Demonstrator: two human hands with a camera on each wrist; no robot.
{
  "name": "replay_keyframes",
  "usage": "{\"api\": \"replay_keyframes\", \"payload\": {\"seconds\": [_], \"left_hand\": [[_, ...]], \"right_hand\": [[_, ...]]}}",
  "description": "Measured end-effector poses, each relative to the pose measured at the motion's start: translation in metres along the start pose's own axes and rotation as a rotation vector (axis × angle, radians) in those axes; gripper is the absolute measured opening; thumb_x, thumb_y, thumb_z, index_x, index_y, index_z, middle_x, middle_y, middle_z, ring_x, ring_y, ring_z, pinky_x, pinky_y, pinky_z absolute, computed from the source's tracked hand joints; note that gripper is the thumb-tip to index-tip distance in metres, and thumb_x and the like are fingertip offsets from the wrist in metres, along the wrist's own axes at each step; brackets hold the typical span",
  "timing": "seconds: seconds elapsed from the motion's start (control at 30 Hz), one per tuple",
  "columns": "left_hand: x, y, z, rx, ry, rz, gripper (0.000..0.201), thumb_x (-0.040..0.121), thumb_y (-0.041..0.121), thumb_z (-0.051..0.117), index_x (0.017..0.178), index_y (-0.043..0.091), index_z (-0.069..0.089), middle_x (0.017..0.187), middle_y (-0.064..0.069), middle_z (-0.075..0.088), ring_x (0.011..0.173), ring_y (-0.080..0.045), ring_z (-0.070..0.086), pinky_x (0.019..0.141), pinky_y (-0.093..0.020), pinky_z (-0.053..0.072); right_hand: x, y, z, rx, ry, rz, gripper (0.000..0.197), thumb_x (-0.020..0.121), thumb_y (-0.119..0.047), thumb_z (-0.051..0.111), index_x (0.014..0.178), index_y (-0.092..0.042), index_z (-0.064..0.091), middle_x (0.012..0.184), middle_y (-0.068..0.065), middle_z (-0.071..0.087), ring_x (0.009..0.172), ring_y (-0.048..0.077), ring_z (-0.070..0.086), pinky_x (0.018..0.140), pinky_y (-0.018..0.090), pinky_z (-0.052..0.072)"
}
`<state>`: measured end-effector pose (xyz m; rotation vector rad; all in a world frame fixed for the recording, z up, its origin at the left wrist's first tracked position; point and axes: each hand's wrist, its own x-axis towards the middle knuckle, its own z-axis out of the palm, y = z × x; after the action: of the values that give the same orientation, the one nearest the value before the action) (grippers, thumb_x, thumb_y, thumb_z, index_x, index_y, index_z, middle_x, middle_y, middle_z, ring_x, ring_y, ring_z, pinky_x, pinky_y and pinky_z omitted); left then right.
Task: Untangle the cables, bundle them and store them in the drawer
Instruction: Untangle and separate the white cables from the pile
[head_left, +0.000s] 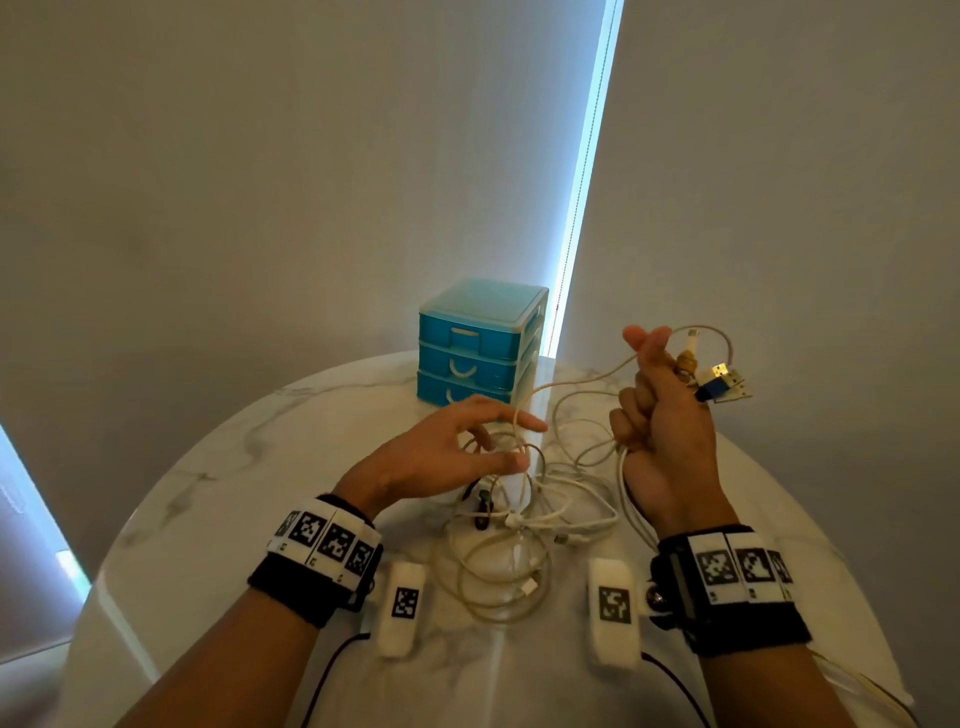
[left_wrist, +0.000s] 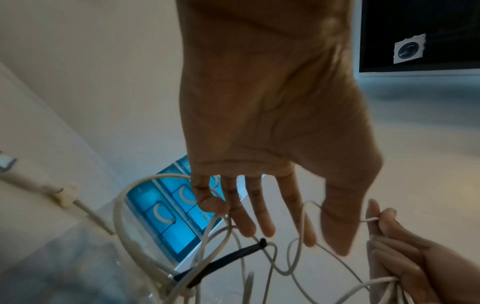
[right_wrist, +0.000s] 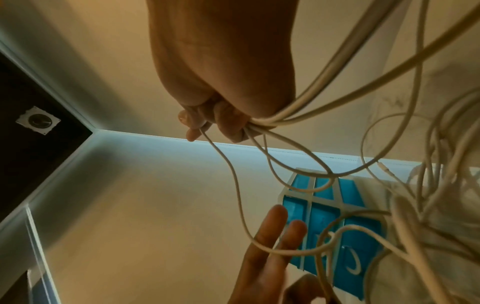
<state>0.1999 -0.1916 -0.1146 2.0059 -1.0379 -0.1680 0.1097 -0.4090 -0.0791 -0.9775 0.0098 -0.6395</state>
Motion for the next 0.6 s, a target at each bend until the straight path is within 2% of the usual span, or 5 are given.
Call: {"api": "replay_keyframes", "payload": {"seconds": [0.13, 0.23, 0.37, 0.5, 0.6], "left_hand": [[0.000, 0.003, -0.002, -0.052, 0.166, 0.084, 0.013, 0.101, 0.038, 0.071, 0.110, 0.038, 0.080, 0.109, 0.019, 0.078, 0.101, -0.005, 0.070, 0.084, -0.020, 0.050], [0.000, 0.004, -0.003, -0.270, 0.313, 0.070, 0.015, 0.100, 0.031, 0.073, 0.108, 0.022, 0.081, 0.100, 0.008, 0.081, 0.092, -0.012, 0.075, 0.086, -0.022, 0.059], [0.002, 0.003, -0.005, -0.498, 0.430, 0.012, 0.018, 0.100, 0.028, 0.071, 0.112, 0.016, 0.079, 0.099, -0.001, 0.081, 0.080, -0.013, 0.070, 0.073, -0.020, 0.056], [0.001, -0.002, -0.008, -0.631, 0.472, -0.038, 0.024, 0.101, 0.027, 0.071, 0.114, 0.009, 0.078, 0.099, -0.002, 0.079, 0.067, -0.011, 0.054, 0.063, -0.019, 0.050], [0.003, -0.005, -0.010, -0.662, 0.502, -0.055, 0.023, 0.099, 0.027, 0.073, 0.115, 0.010, 0.079, 0.103, -0.003, 0.081, 0.064, -0.009, 0.053, 0.062, -0.019, 0.050]], "right_hand": [[-0.001, 0.012, -0.002, -0.134, 0.043, 0.041, 0.042, 0.101, -0.051, 0.066, 0.126, -0.019, 0.077, 0.060, -0.009, 0.027, 0.050, 0.005, 0.020, 0.042, 0.021, 0.022], [-0.005, 0.026, 0.001, -0.348, -0.077, 0.193, 0.055, 0.088, -0.058, 0.079, 0.116, -0.011, 0.074, 0.061, -0.009, 0.033, 0.050, 0.007, 0.026, 0.044, 0.023, 0.025], [-0.018, 0.043, 0.008, -0.632, -0.281, 0.346, 0.026, 0.085, -0.049, 0.088, 0.089, -0.024, 0.082, 0.056, -0.009, 0.039, 0.049, 0.009, 0.032, 0.047, 0.027, 0.029], [-0.021, 0.051, 0.012, -0.695, -0.245, 0.277, 0.023, 0.088, -0.043, 0.087, 0.092, -0.021, 0.086, 0.048, -0.010, 0.037, 0.045, 0.012, 0.030, 0.044, 0.026, 0.030], [-0.024, 0.048, 0.017, -0.709, -0.236, 0.108, 0.021, 0.090, -0.038, 0.085, 0.103, -0.022, 0.085, 0.045, -0.019, 0.049, 0.040, 0.002, 0.045, 0.048, 0.012, 0.036]]}}
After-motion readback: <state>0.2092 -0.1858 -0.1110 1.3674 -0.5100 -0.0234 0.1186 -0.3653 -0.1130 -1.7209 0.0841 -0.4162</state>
